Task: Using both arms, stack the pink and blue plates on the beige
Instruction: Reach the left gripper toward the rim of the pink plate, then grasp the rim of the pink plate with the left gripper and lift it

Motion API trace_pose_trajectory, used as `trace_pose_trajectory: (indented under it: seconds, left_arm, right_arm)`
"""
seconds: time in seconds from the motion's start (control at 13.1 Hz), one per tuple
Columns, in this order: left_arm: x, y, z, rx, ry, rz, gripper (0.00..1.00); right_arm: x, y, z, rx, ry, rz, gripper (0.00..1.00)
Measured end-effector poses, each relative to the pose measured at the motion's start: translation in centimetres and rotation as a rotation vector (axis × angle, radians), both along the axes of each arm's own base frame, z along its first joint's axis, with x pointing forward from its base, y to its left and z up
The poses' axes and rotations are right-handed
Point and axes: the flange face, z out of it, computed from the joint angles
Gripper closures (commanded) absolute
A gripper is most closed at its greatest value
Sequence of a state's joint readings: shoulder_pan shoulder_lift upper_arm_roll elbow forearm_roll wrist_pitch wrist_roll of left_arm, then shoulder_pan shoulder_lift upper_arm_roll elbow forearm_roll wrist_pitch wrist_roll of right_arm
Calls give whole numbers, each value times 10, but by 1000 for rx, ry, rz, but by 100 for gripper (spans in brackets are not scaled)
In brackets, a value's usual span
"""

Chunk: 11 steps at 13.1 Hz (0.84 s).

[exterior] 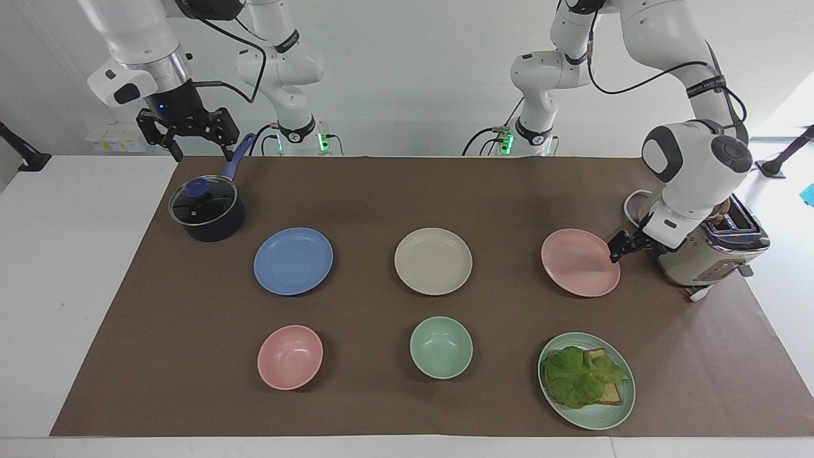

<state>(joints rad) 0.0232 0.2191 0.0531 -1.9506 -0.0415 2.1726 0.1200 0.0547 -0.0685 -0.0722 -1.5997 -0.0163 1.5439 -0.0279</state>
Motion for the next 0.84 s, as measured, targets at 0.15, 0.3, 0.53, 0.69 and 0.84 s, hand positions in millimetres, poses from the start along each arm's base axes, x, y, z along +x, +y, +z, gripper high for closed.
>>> trace_pose_trajectory:
  seconds: [0.15, 0.3, 0.53, 0.69, 0.84]
  left_arm:
    - [1, 6, -16, 1, 15, 11, 0]
    - [-4, 14, -24, -1, 32, 26, 0]
    - [-16, 12, -42, -5, 73, 33, 0]
    - [-24, 9, -50, -7, 94, 38, 44]
    - [-30, 9, -51, -7, 102, 71, 88]
  right_arm:
    - [0, 0, 0, 0, 0, 0, 0]
    - [0, 0, 0, 0, 0, 0, 0]
    - [0, 0, 0, 0, 0, 0, 0]
    - [0, 0, 0, 0, 0, 0, 0]
    - [0, 0, 0, 0, 0, 0, 0]
